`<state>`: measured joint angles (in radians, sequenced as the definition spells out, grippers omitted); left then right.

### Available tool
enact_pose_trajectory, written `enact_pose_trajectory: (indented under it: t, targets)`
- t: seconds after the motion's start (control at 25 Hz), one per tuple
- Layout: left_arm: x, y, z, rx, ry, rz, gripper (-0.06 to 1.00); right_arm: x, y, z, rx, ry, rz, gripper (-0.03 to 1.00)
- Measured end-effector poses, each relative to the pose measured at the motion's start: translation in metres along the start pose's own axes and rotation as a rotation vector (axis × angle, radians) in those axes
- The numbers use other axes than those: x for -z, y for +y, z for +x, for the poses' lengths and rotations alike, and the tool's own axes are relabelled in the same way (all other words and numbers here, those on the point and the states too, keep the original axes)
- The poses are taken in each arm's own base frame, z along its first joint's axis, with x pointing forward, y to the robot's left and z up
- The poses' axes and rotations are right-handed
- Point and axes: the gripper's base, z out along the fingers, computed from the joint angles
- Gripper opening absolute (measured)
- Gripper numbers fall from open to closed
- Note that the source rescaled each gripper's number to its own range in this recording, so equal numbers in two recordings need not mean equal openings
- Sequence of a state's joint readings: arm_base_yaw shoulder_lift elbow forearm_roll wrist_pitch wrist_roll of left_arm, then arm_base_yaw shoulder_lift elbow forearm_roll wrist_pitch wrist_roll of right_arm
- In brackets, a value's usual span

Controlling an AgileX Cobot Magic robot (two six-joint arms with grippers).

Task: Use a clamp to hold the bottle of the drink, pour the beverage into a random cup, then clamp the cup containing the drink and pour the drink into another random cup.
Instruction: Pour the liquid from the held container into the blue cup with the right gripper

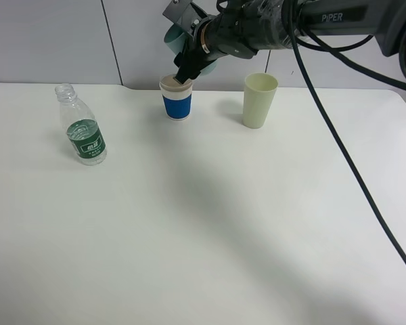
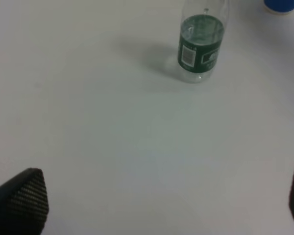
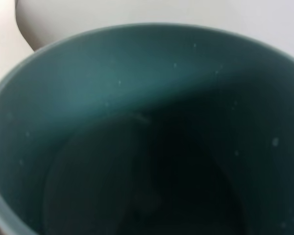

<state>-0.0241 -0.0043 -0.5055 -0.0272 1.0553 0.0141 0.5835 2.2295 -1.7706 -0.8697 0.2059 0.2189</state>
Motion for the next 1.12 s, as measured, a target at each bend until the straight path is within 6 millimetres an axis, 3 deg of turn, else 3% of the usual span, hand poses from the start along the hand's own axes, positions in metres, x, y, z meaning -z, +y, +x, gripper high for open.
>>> enact_pose_trajectory:
  t: [1.12]
  targets:
    - [0.0000,0.0000,0.0000,0.000,0.000,0.000,1.00,0.0003,-0.0049,0.0002,0.262,0.015,0.060,0.00]
